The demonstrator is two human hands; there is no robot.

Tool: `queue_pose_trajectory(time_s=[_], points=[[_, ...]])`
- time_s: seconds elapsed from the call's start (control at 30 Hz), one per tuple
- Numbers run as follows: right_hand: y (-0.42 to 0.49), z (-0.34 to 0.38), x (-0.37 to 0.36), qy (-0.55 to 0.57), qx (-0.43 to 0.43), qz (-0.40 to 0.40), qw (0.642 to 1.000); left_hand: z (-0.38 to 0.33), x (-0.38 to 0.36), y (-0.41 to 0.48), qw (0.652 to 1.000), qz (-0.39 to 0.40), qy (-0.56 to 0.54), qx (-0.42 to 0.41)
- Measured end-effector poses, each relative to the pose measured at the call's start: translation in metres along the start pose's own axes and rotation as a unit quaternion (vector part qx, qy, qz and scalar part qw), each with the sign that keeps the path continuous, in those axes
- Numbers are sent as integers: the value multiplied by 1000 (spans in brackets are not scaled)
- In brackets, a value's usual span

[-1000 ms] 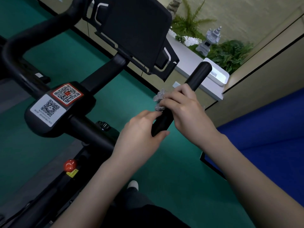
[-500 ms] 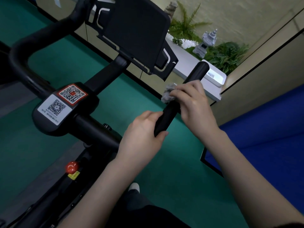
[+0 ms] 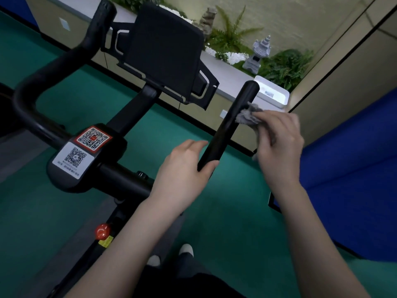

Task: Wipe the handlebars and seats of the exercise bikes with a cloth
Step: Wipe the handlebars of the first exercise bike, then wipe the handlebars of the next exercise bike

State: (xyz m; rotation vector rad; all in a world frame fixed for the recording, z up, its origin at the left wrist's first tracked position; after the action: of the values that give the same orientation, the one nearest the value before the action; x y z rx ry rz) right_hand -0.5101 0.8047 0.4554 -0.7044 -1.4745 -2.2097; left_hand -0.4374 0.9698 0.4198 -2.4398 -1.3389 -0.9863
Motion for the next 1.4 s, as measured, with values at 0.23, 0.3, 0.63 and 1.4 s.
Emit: queue_pose_trajectory(time_s=[0.23, 0.3, 0.63, 1.4], points=[[-43, -19, 25, 33, -229, -32, 972, -23, -5, 16, 990, -31, 57, -122], [-52, -22, 29, 30, -273, -30, 961, -34, -14, 17, 985, -21, 65, -158], [-81, -50, 55, 10, -294, -18, 956, -60, -82, 14, 956, 96, 138, -239], [-169, -240, 183, 53, -358, 56, 930, -126, -286, -29, 940, 192, 241, -145]])
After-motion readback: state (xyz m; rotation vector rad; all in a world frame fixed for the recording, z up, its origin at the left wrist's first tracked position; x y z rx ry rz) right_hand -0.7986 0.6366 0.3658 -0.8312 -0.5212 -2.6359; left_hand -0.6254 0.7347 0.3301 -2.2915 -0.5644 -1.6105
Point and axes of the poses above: each hand's wrist, its own y-axis towards the middle knuckle, its own x-axis out of the back of the hand, z = x × y, the point moved 1 cm from there along y, towards the middle knuckle, and after that the axes turned 5 degrees about -z, right-handed, at the moved point
